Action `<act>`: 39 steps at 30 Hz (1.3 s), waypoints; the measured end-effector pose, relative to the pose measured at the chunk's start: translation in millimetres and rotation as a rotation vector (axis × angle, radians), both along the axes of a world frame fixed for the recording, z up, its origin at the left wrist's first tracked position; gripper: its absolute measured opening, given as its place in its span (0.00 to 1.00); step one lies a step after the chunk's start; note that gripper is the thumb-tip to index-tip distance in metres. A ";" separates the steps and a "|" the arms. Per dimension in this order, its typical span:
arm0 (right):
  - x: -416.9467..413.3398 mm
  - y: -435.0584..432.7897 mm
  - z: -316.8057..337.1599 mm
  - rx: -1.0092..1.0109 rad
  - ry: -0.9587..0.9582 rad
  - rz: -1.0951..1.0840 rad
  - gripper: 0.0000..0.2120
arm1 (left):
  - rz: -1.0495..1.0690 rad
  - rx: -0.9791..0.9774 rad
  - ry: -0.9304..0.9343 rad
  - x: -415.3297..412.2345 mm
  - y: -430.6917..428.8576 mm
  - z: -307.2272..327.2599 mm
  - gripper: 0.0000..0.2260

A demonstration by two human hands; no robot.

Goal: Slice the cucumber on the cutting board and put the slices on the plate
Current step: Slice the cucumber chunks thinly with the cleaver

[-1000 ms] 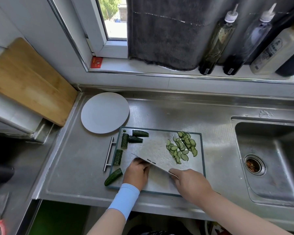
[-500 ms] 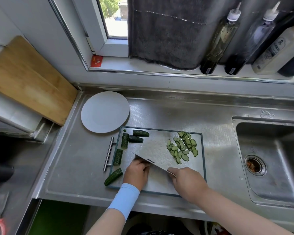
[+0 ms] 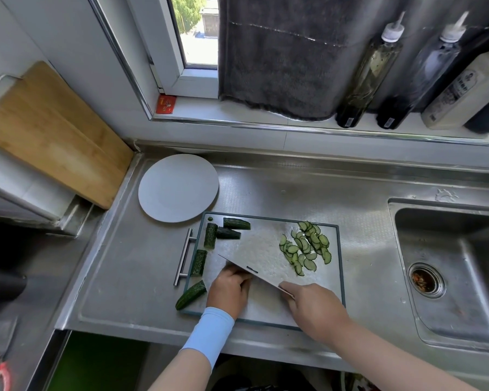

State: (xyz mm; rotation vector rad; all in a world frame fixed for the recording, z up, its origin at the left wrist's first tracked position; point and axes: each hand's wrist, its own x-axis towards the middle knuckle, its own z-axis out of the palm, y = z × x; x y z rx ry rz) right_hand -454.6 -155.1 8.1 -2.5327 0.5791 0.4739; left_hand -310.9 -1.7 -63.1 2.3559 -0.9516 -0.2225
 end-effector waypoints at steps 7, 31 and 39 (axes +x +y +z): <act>-17.1 -5.8 3.6 -0.012 -0.004 -0.008 0.10 | 0.003 -0.006 0.015 -0.1 1.9 -3.5 0.13; 14.4 7.1 5.0 0.012 0.036 0.032 0.06 | 0.035 -0.023 -0.025 -2.6 0.8 -6.9 0.13; -11.4 -2.3 3.8 0.005 0.027 -0.020 0.08 | 0.019 -0.027 -0.008 -2.3 2.4 -7.8 0.12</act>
